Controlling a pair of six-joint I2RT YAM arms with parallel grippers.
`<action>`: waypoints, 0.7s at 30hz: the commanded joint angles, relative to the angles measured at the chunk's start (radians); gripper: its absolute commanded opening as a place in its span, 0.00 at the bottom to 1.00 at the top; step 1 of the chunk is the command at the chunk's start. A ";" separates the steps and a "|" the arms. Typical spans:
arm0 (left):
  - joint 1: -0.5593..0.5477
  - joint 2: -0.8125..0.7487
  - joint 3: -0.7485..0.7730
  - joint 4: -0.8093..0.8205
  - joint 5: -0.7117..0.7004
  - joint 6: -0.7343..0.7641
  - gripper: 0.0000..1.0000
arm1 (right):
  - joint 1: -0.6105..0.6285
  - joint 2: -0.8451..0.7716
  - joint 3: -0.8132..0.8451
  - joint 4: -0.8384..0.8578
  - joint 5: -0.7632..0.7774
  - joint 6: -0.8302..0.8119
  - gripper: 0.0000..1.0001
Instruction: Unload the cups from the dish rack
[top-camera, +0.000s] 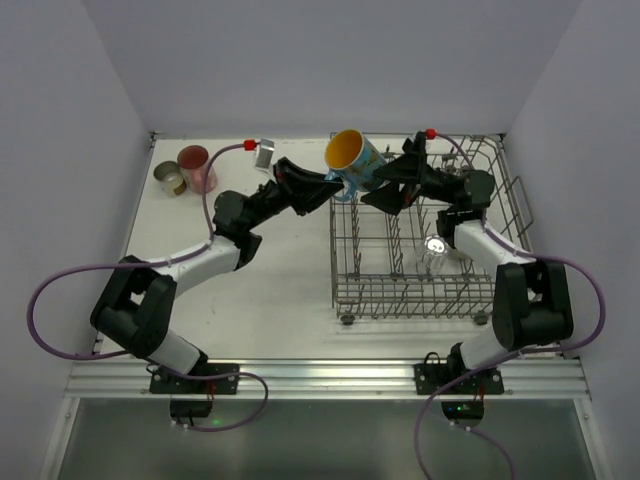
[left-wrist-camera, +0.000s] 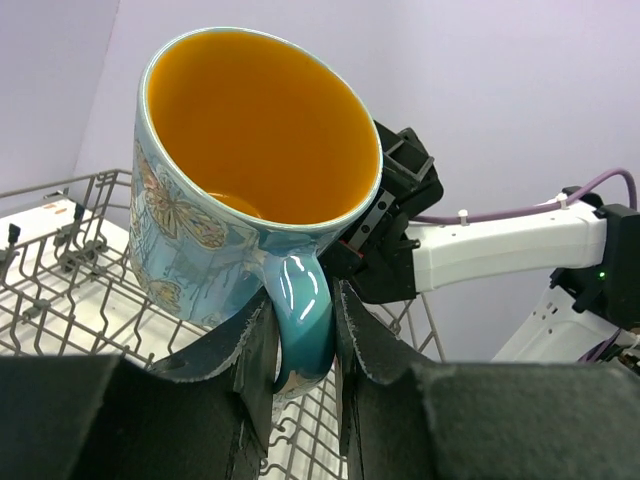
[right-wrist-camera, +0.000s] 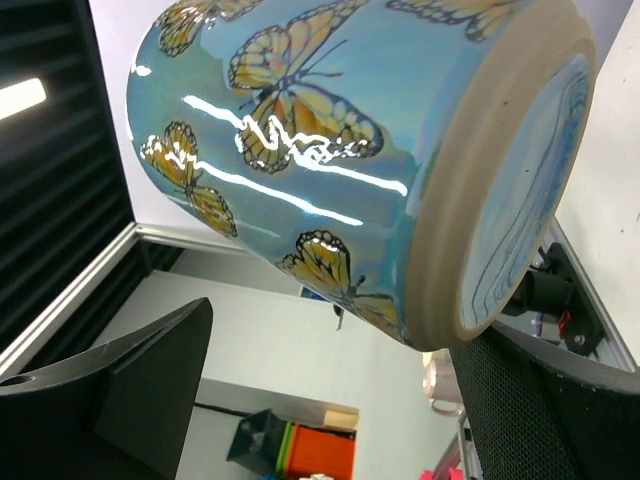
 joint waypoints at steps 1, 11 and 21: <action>0.003 -0.057 0.038 0.670 0.000 -0.037 0.00 | 0.000 0.009 0.020 0.190 0.016 0.415 0.99; 0.004 0.034 0.091 0.647 -0.009 -0.070 0.00 | 0.000 -0.019 -0.006 0.173 0.025 0.409 0.99; 0.003 0.060 0.151 0.472 0.020 0.006 0.00 | -0.012 -0.126 -0.037 -0.093 -0.044 0.207 0.99</action>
